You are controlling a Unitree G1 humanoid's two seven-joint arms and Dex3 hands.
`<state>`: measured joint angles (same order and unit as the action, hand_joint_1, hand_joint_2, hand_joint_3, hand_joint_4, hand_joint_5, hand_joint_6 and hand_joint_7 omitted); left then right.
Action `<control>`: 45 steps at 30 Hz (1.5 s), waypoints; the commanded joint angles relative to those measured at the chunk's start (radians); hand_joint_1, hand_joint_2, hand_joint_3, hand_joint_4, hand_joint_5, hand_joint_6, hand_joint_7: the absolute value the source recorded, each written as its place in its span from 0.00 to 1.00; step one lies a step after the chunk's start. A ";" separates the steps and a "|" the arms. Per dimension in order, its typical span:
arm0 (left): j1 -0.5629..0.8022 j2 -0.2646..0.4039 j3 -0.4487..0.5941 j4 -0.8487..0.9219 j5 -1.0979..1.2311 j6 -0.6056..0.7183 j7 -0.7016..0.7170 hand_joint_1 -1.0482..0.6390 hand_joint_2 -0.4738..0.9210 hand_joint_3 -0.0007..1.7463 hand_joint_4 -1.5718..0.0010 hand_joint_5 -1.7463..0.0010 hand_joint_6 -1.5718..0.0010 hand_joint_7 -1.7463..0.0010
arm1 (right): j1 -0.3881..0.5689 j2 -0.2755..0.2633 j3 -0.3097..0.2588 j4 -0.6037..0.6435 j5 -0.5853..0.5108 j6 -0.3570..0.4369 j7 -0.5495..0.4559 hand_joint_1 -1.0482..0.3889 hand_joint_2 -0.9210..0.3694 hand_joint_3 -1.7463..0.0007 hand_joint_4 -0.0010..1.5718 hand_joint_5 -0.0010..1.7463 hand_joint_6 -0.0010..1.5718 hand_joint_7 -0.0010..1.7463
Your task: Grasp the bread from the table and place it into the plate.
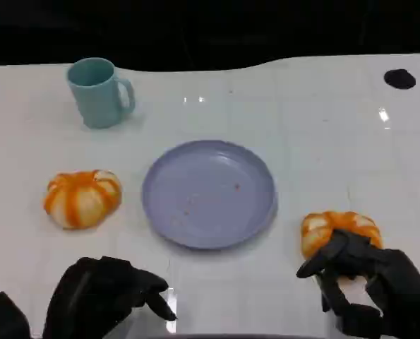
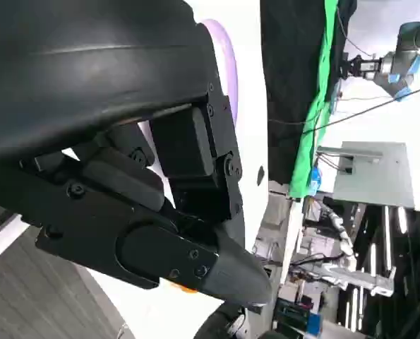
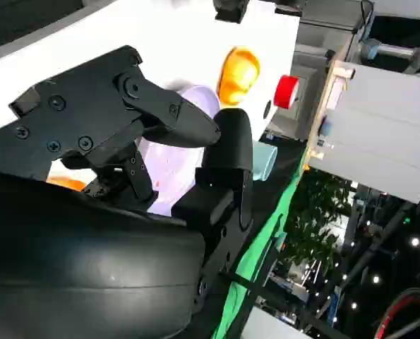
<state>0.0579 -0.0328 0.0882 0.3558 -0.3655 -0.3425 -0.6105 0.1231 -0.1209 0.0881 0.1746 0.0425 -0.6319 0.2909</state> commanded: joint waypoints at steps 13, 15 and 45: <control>0.002 0.012 0.007 -0.004 -0.005 -0.005 0.000 0.05 0.97 0.00 0.23 0.47 0.01 1.00 | 0.001 -0.008 -0.010 -0.018 0.006 0.010 0.000 0.54 0.22 0.50 0.52 1.00 0.47 0.73; 0.003 0.012 0.007 -0.008 -0.007 0.001 0.001 0.05 0.96 0.00 0.23 0.47 0.01 1.00 | 0.001 -0.008 -0.010 -0.019 0.003 0.008 -0.001 0.54 0.22 0.50 0.52 1.00 0.47 0.73; 0.000 0.014 0.008 -0.006 -0.009 0.004 -0.005 0.05 0.96 0.00 0.23 0.47 0.01 1.00 | -0.083 -0.127 -0.064 -0.069 -0.258 0.042 -0.089 0.41 0.00 0.89 0.32 0.39 0.35 0.21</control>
<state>0.0583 -0.0321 0.0902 0.3486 -0.3658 -0.3414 -0.6104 0.0487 -0.2048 0.0403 0.1433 -0.1537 -0.6155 0.2250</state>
